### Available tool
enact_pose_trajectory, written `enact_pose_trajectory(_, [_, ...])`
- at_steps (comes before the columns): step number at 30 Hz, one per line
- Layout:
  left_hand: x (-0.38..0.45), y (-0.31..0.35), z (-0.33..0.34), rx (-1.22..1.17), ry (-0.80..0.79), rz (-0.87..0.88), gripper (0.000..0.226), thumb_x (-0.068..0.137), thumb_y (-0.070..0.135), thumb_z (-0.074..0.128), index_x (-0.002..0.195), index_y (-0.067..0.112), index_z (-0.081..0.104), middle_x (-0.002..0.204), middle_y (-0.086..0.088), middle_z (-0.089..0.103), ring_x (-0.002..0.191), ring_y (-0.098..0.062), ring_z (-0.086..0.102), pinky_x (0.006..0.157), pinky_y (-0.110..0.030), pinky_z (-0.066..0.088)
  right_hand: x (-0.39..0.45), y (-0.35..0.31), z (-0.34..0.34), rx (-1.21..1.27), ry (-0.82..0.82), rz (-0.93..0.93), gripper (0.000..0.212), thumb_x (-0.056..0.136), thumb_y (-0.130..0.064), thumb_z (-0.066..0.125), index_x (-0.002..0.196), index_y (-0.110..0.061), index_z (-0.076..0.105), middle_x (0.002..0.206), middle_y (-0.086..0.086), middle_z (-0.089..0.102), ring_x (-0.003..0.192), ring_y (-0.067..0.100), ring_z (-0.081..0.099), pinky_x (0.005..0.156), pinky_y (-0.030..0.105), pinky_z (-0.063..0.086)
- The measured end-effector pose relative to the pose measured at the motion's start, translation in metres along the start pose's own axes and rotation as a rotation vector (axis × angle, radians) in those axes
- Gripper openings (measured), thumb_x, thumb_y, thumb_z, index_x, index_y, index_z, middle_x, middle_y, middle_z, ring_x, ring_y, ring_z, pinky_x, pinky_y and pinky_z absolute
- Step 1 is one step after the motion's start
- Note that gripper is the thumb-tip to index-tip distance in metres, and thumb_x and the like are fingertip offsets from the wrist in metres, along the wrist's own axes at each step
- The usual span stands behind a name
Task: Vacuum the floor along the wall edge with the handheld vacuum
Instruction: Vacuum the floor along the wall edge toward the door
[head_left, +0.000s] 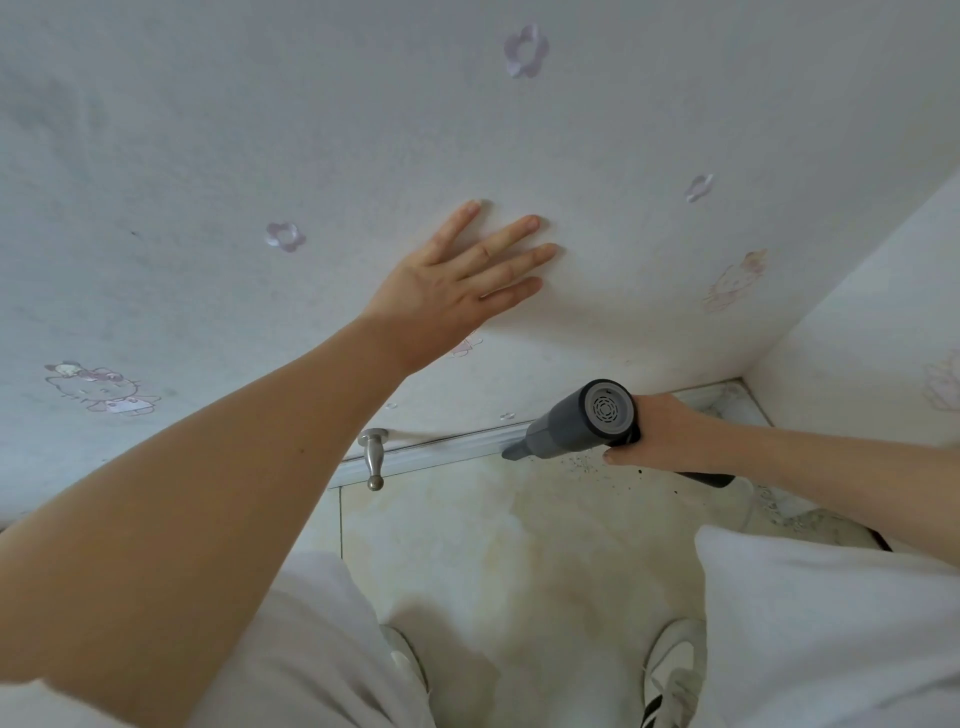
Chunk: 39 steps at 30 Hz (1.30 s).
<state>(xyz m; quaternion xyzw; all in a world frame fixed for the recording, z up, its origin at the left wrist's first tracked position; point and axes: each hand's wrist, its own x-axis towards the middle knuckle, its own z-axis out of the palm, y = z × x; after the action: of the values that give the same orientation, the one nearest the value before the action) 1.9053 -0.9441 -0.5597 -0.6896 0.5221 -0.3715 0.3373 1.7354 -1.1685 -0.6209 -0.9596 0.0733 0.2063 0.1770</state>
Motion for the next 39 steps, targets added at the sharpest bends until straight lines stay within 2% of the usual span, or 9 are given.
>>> enact_pose_trajectory(3, [0.0, 0.001, -0.003, -0.001, -0.014, -0.005, 0.083, 0.096, 0.032, 0.051, 0.158, 0.024, -0.004, 0.162, -0.006, -0.023, 0.15, -0.034, -0.014, 0.114, -0.061, -0.013, -0.005, 0.005, -0.004, 0.02, 0.002, 0.037, 0.025, 0.08, -0.025, 0.066, 0.079, -0.027, 0.041, 0.077, -0.003, 0.058, 0.08, 0.02, 0.059, 0.065, 0.025, 0.043])
enact_pose_trajectory(9, [0.002, 0.003, -0.01, -0.019, -0.043, -0.002, 0.083, 0.096, 0.038, 0.048, 0.158, 0.024, -0.006, 0.162, -0.006, -0.024, 0.15, -0.034, -0.013, 0.115, -0.062, -0.007, -0.011, 0.016, -0.008, 0.024, 0.019, 0.086, 0.031, 0.08, -0.027, 0.067, 0.072, -0.032, 0.038, 0.074, -0.007, 0.056, 0.081, 0.018, 0.059, 0.068, 0.025, 0.044])
enact_pose_trajectory(13, [0.001, 0.003, -0.009, -0.013, -0.044, 0.0, 0.084, 0.096, 0.04, 0.048, 0.158, 0.024, -0.007, 0.162, -0.006, -0.025, 0.15, -0.034, -0.013, 0.115, -0.062, -0.006, -0.012, 0.025, -0.009, 0.031, 0.024, 0.094, 0.019, 0.08, -0.025, 0.067, 0.083, -0.02, 0.049, 0.082, 0.002, 0.063, 0.083, 0.021, 0.061, 0.072, 0.031, 0.048])
enact_pose_trajectory(16, [0.002, 0.003, -0.008, -0.015, -0.022, -0.006, 0.083, 0.096, 0.039, 0.048, 0.158, 0.024, -0.005, 0.163, -0.006, -0.022, 0.151, -0.034, -0.012, 0.116, -0.062, -0.006, -0.013, 0.034, -0.009, 0.085, 0.022, 0.103, 0.023, 0.079, -0.026, 0.068, 0.074, -0.023, 0.046, 0.07, -0.003, 0.056, 0.07, 0.015, 0.055, 0.063, 0.025, 0.043])
enact_pose_trajectory(20, [0.002, 0.003, -0.005, -0.015, -0.011, -0.01, 0.082, 0.096, 0.037, 0.049, 0.158, 0.024, -0.004, 0.163, -0.005, -0.021, 0.151, -0.034, -0.011, 0.115, -0.062, -0.01, -0.013, 0.041, -0.008, 0.114, 0.015, 0.132, 0.021, 0.077, -0.025, 0.068, 0.073, -0.021, 0.048, 0.067, -0.004, 0.055, 0.065, 0.012, 0.053, 0.063, 0.025, 0.043])
enact_pose_trajectory(23, [0.003, 0.003, -0.004, -0.019, -0.013, -0.013, 0.082, 0.097, 0.035, 0.049, 0.158, 0.024, -0.004, 0.163, -0.005, -0.022, 0.15, -0.034, -0.013, 0.114, -0.063, -0.013, -0.016, 0.043, -0.008, 0.115, -0.01, 0.129, 0.018, 0.075, -0.021, 0.068, 0.078, -0.019, 0.051, 0.072, -0.001, 0.059, 0.068, 0.014, 0.055, 0.065, 0.027, 0.044])
enact_pose_trajectory(30, [0.004, 0.006, -0.005, -0.025, 0.006, -0.023, 0.079, 0.096, 0.033, 0.047, 0.159, 0.025, -0.001, 0.164, -0.004, -0.017, 0.151, -0.033, -0.007, 0.115, -0.063, -0.005, -0.022, 0.051, -0.009, 0.142, -0.029, 0.114, 0.017, 0.071, -0.013, 0.068, 0.078, -0.013, 0.052, 0.07, -0.001, 0.058, 0.067, 0.014, 0.054, 0.064, 0.028, 0.044])
enact_pose_trajectory(34, [0.005, 0.006, -0.006, -0.039, -0.008, -0.011, 0.078, 0.095, 0.032, 0.044, 0.158, 0.026, -0.001, 0.164, -0.004, -0.017, 0.151, -0.033, -0.006, 0.115, -0.062, -0.003, -0.023, 0.057, -0.009, 0.147, -0.037, 0.118, 0.019, 0.07, -0.013, 0.07, 0.081, -0.008, 0.056, 0.073, 0.007, 0.064, 0.068, 0.016, 0.057, 0.07, 0.037, 0.05])
enact_pose_trajectory(39, [0.005, 0.007, -0.004, -0.052, -0.004, -0.027, 0.078, 0.096, 0.033, 0.047, 0.159, 0.026, 0.0, 0.164, -0.003, -0.017, 0.151, -0.033, -0.008, 0.114, -0.063, -0.007, -0.022, 0.061, -0.007, 0.146, -0.019, 0.108, 0.019, 0.071, -0.019, 0.072, 0.081, -0.015, 0.057, 0.079, 0.006, 0.067, 0.074, 0.018, 0.062, 0.073, 0.036, 0.052])
